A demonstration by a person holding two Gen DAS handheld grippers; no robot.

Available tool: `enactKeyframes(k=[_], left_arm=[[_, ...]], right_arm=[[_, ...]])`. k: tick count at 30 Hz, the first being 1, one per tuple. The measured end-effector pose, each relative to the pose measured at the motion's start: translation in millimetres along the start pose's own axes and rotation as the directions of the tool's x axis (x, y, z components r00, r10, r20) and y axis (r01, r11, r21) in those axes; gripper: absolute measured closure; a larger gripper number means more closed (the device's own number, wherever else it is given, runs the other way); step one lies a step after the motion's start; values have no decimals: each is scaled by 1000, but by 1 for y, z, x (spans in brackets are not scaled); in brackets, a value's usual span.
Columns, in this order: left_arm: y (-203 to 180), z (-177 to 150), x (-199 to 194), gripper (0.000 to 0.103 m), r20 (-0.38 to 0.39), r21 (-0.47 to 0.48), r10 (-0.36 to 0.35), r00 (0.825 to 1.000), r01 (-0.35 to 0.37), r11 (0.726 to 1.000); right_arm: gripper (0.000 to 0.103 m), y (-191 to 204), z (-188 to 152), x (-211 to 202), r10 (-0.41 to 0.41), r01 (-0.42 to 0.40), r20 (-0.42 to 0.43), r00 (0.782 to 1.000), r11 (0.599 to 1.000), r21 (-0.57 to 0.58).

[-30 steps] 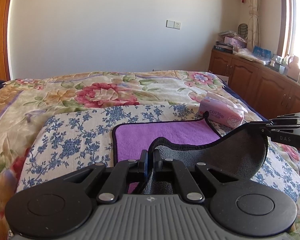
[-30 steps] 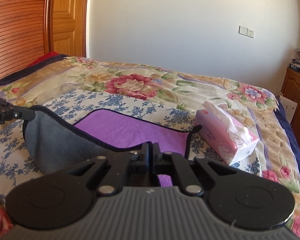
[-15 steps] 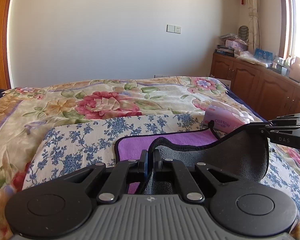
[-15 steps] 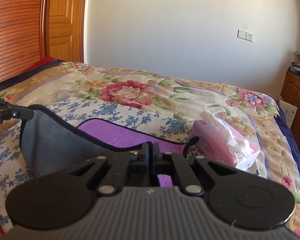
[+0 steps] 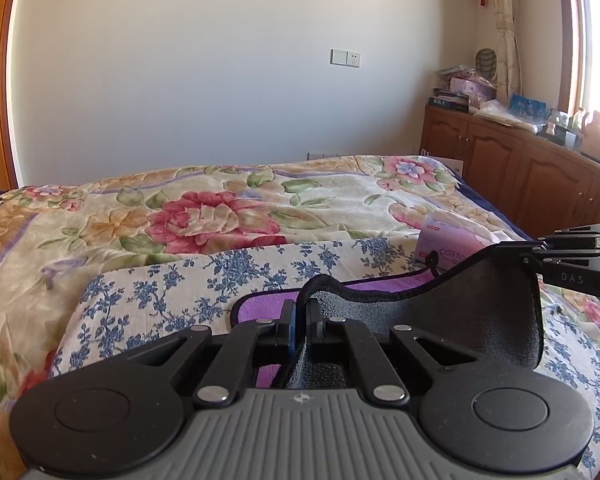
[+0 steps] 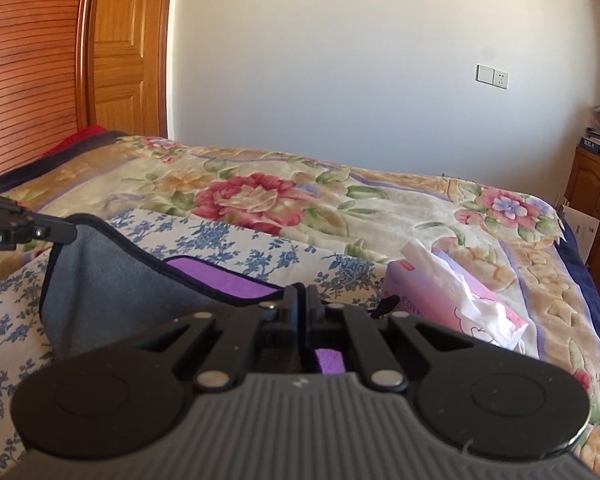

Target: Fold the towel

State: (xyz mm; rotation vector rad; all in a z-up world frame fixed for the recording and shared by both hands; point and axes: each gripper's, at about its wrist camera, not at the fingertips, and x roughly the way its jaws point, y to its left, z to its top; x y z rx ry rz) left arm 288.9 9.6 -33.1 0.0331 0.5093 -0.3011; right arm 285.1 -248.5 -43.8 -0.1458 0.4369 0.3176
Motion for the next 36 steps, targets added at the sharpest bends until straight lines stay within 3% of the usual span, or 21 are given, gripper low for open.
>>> enactKeyframes(k=[20,36], left_arm=[[5,24,34,97,6,45,14,1000,-14,999],[19,30,77,97,-12,23,55,998,-55,998]], right_arm=[[99,-8,17,26,-22,23,40,999,1000,-16],[99,-21,14,70,-57,57,7,998,997,-50]])
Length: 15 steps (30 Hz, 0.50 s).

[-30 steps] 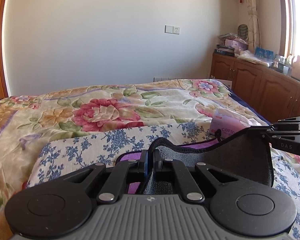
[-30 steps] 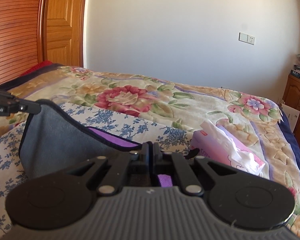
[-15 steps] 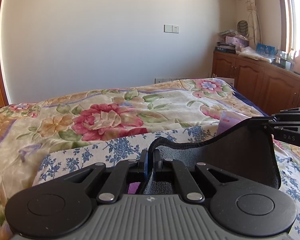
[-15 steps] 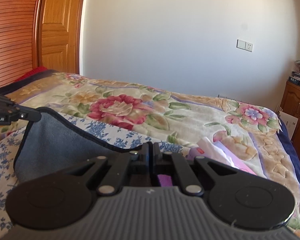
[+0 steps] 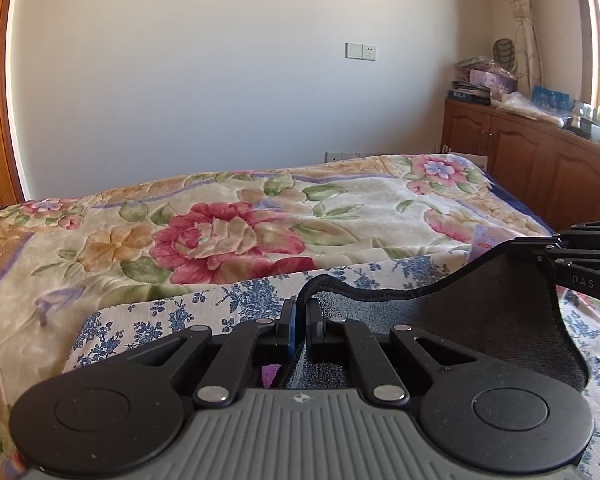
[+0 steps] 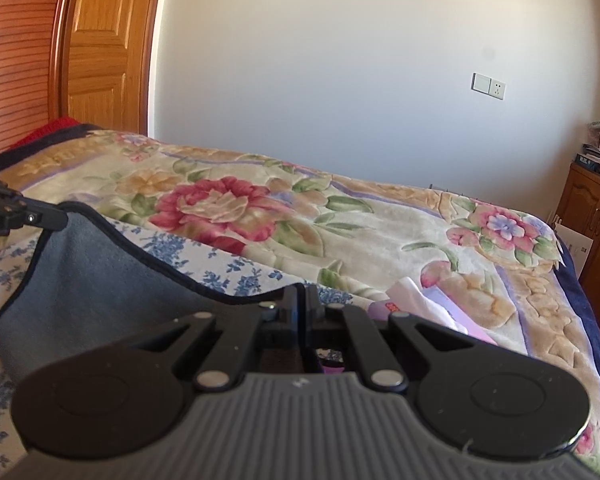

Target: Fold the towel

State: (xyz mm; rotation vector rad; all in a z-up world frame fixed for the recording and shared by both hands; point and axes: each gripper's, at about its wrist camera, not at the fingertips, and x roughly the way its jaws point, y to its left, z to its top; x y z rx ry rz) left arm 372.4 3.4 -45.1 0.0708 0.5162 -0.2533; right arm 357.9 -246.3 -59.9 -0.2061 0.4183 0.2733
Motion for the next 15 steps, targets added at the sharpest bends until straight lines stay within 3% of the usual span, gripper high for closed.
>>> enactKeyframes(k=[15], left_arm=[[16,-30,53,97,-91,-25,23,996,-26,999]], right_arm=[[99,-8,-28,35,-5,6,-104,995,1000,4]])
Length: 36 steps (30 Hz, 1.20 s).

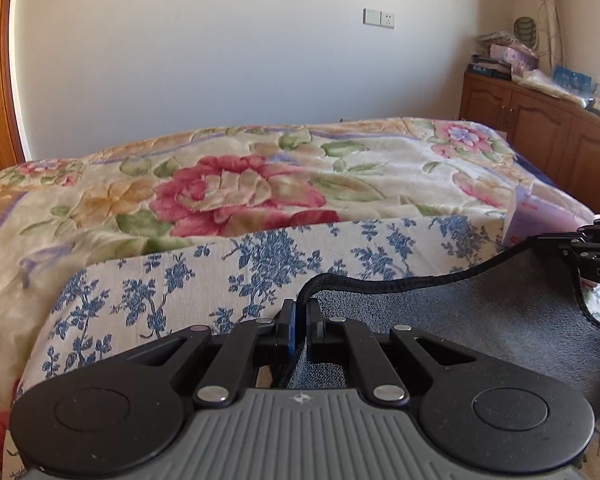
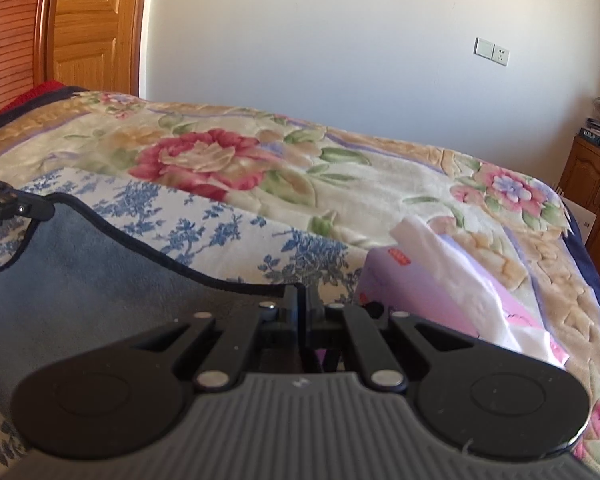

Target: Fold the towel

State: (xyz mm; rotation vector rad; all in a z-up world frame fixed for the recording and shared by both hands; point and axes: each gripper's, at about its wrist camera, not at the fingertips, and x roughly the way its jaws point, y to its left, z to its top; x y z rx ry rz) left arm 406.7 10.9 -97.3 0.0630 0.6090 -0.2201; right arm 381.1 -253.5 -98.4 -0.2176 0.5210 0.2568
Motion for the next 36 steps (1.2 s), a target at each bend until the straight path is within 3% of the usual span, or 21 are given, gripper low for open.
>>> enactKeyframes(k=[6,9,10,11,14,20,24,29,36], left_arm=[[1,-3,6,94,-5,19,16,1000,-15,1000],[0,-2,8,90,-4,25,21,1000,-21,999],[-1,-2,8,86,-8,26,21,1000,-21,999],[-2,-2,8,76,-5,28,24,1000,-23,999],[-6,-2,3,50,9,35,36,999,-36,999],[-15,3,-18,28,22,36,43,999,-44,998],[-23,8,-36,26,22,35,44,999,-44,998],[-32,16,-63,15,47,22,46,998,-47,999],[-45,28,-96,7,78,19,51,996,-53,998]], right_arm=[[97,-1,-3,5,-16,16,-16,1000,1000,-4],[71,-2,-4,6,-15,15,-25,1000,1000,-5],[54,-1,-4,4,-17,17,-18,1000,1000,-4],[47,-1,-4,2,-21,21,-10,1000,1000,-5],[47,-1,-2,-4,-8,9,-7,1000,1000,21],[42,6,2,-29,-2,2,8,1000,999,49],[39,9,4,-47,-6,5,11,1000,997,76],[5,16,7,-72,-37,34,32,999,996,81],[0,19,14,-101,-33,27,52,998,994,108]])
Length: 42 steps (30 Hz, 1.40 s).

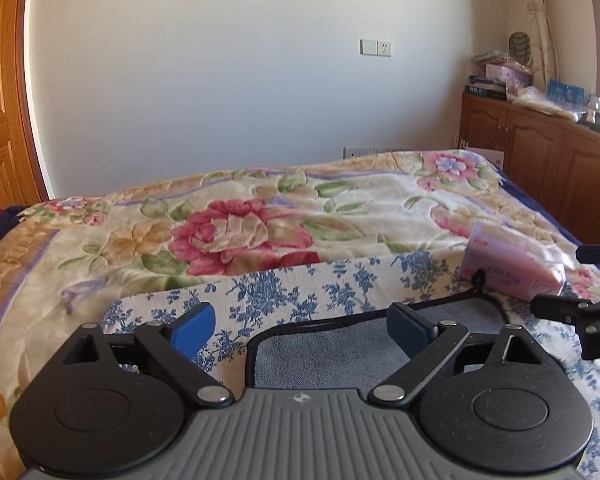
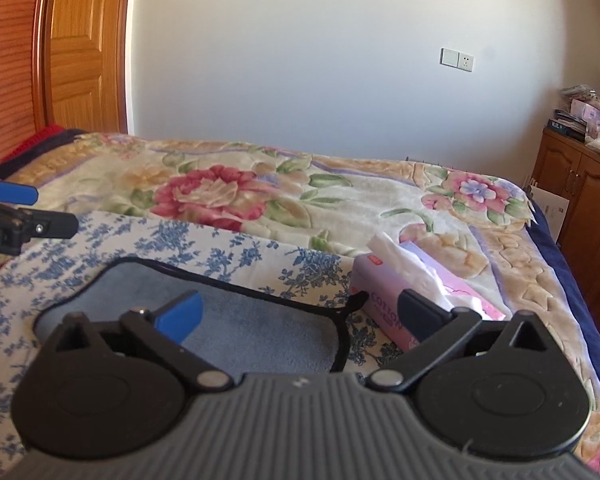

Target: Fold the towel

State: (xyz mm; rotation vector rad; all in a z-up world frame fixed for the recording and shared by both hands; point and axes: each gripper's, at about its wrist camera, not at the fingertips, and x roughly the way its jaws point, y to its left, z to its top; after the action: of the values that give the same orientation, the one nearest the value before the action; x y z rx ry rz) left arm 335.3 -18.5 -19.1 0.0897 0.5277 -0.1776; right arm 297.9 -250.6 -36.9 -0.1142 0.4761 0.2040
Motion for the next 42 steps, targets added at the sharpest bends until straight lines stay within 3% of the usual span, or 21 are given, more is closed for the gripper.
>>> enactKeyframes(k=[42], left_arm=[[-31,20,-165,0,74,37,19,997,-22,999]], right_arm=[[0,15,11,-135,-30,28,73,997,999,26]])
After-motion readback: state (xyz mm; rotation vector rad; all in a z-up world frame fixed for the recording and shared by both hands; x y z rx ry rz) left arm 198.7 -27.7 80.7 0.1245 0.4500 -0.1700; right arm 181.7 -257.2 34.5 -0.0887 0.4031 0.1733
